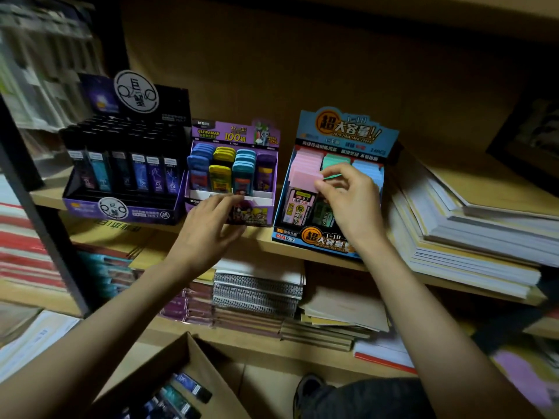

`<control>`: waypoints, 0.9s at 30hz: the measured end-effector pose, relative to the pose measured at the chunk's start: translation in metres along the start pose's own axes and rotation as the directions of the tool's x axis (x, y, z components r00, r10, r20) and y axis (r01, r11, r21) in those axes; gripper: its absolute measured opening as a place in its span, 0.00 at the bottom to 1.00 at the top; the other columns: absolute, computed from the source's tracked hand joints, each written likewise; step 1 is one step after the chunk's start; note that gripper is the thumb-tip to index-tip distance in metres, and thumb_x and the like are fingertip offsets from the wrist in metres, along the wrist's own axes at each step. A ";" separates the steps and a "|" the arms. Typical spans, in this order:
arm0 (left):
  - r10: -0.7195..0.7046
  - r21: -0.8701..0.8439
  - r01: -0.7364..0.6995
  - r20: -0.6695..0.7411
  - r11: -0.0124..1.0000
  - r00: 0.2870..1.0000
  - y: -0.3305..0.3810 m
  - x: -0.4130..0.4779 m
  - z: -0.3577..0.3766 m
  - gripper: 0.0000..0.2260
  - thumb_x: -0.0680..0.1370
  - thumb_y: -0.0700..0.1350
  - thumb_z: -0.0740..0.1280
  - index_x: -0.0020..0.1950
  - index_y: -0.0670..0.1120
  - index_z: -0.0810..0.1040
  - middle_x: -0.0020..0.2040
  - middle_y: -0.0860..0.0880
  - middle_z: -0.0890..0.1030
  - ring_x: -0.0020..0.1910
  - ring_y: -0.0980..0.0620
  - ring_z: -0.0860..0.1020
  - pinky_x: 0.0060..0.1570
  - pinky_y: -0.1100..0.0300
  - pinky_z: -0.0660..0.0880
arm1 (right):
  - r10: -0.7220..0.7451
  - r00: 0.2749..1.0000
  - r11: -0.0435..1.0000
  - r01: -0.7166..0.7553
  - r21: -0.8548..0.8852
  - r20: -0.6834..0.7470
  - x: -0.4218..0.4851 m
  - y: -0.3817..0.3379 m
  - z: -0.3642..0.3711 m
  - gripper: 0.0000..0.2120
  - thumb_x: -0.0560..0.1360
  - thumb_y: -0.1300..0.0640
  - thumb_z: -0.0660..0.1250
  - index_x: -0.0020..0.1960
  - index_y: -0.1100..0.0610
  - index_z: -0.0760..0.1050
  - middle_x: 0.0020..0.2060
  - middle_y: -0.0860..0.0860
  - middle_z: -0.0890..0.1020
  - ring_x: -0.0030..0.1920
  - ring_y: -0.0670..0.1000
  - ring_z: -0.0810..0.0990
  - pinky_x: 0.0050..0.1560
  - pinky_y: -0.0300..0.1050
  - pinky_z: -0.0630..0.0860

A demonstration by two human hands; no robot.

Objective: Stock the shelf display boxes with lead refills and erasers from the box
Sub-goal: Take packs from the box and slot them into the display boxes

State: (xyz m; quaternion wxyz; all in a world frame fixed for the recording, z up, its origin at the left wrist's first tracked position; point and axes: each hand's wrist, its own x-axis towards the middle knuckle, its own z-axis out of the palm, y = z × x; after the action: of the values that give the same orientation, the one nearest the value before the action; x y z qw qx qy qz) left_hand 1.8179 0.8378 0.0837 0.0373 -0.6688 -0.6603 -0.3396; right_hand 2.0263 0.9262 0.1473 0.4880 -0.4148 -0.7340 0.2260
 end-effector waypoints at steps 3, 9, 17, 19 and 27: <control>0.032 -0.032 -0.034 -0.055 0.999 0.998 0.003 -0.012 -0.011 0.15 0.77 0.43 0.67 0.63 0.43 0.74 0.61 0.46 0.76 0.60 0.46 0.73 0.57 0.50 0.71 | -0.014 1.000 0.994 0.013 -0.112 -0.011 0.002 -0.002 0.007 0.04 0.74 0.58 0.69 0.48 0.57 0.77 0.41 0.50 0.80 0.44 0.48 0.79 0.48 0.47 0.79; -0.058 -0.162 0.062 0.031 0.985 0.998 -0.007 -0.064 -0.029 0.11 0.76 0.41 0.66 0.58 0.47 0.75 0.54 0.52 0.79 0.52 0.54 0.77 0.50 0.55 0.76 | -0.221 0.975 0.830 0.185 -0.527 -0.006 -0.004 -0.009 0.009 0.09 0.77 0.56 0.66 0.56 0.58 0.75 0.50 0.57 0.77 0.49 0.57 0.77 0.44 0.43 0.69; -0.363 -0.238 0.408 0.213 0.881 0.907 -0.051 -0.178 -0.016 0.10 0.76 0.39 0.67 0.55 0.51 0.73 0.48 0.56 0.79 0.47 0.63 0.77 0.43 0.70 0.70 | -0.245 0.890 0.900 0.356 -0.250 0.385 -0.073 -0.016 0.024 0.07 0.76 0.56 0.66 0.53 0.56 0.77 0.45 0.52 0.79 0.43 0.49 0.77 0.42 0.41 0.68; -0.450 -0.241 0.524 0.301 0.817 0.841 -0.064 -0.210 -0.001 0.08 0.76 0.38 0.67 0.54 0.46 0.74 0.49 0.48 0.80 0.47 0.54 0.79 0.44 0.66 0.72 | -0.093 0.780 0.947 0.262 -0.188 0.618 -0.105 -0.008 0.049 0.08 0.75 0.55 0.67 0.54 0.54 0.77 0.44 0.50 0.80 0.43 0.49 0.78 0.44 0.43 0.73; -0.755 -0.172 0.873 0.444 0.456 0.482 -0.098 -0.350 0.086 0.09 0.74 0.30 0.66 0.54 0.34 0.73 0.52 0.36 0.78 0.50 0.41 0.78 0.45 0.59 0.69 | 0.303 0.199 0.934 0.134 -0.332 0.932 -0.248 0.080 0.164 0.10 0.77 0.55 0.64 0.56 0.58 0.76 0.50 0.53 0.80 0.51 0.50 0.78 0.50 0.44 0.74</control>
State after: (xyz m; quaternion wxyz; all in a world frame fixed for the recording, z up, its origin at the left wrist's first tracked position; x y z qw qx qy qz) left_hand 1.7996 0.5927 -0.1980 -0.3630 -0.3004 -0.8193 -0.3266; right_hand 1.9534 0.7767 -0.1124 -0.1789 -0.2964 -0.8775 0.3320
